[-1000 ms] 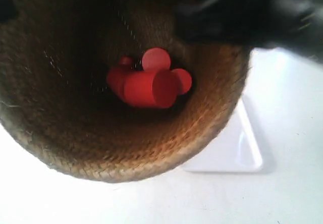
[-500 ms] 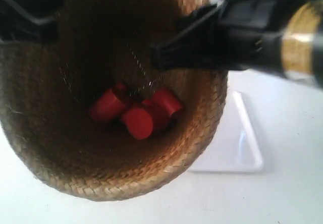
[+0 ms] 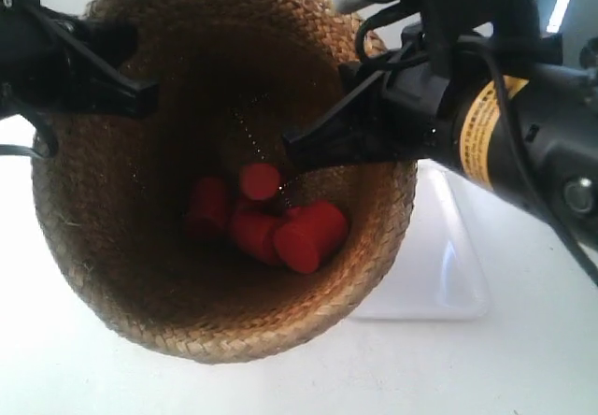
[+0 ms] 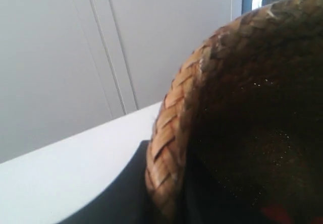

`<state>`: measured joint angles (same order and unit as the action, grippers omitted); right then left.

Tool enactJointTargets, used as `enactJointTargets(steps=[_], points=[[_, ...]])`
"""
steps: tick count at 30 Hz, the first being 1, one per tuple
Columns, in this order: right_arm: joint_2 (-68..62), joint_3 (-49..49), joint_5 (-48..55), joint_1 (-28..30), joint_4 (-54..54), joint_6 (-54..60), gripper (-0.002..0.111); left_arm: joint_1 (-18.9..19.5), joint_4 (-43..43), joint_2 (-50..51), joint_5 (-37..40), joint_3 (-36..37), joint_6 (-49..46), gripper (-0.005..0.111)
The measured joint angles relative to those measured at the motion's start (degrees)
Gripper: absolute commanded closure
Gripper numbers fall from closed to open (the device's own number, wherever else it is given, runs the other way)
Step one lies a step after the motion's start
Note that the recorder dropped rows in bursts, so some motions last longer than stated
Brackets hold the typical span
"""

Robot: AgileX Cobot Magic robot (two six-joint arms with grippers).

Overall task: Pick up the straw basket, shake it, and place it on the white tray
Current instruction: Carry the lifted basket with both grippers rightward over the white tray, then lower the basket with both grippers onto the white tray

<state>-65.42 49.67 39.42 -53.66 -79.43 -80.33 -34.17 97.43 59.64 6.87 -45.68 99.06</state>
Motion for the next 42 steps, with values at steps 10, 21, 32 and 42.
enactJointTargets(steps=[10, 21, 32, 42], points=[[-0.3, -1.3, -3.5, 1.1, -0.7, 0.1, 0.108, 0.0, -1.6, -0.2, 1.3, -0.6, -0.3, 0.107], [12.3, 7.0, -2.1, -9.1, 2.4, 6.9, 0.108, -9.6, -13.6, -16.0, 5.4, -2.3, -15.7, 0.107], [1.8, 3.7, -1.0, -1.3, 5.5, 4.9, 0.108, -9.6, -15.6, -3.3, 13.7, -2.3, -15.8, 0.107], [2.4, 3.3, -0.4, -1.3, 9.6, 5.0, 0.108, -9.6, -21.9, -3.3, 14.0, -2.7, -16.2, 0.107]])
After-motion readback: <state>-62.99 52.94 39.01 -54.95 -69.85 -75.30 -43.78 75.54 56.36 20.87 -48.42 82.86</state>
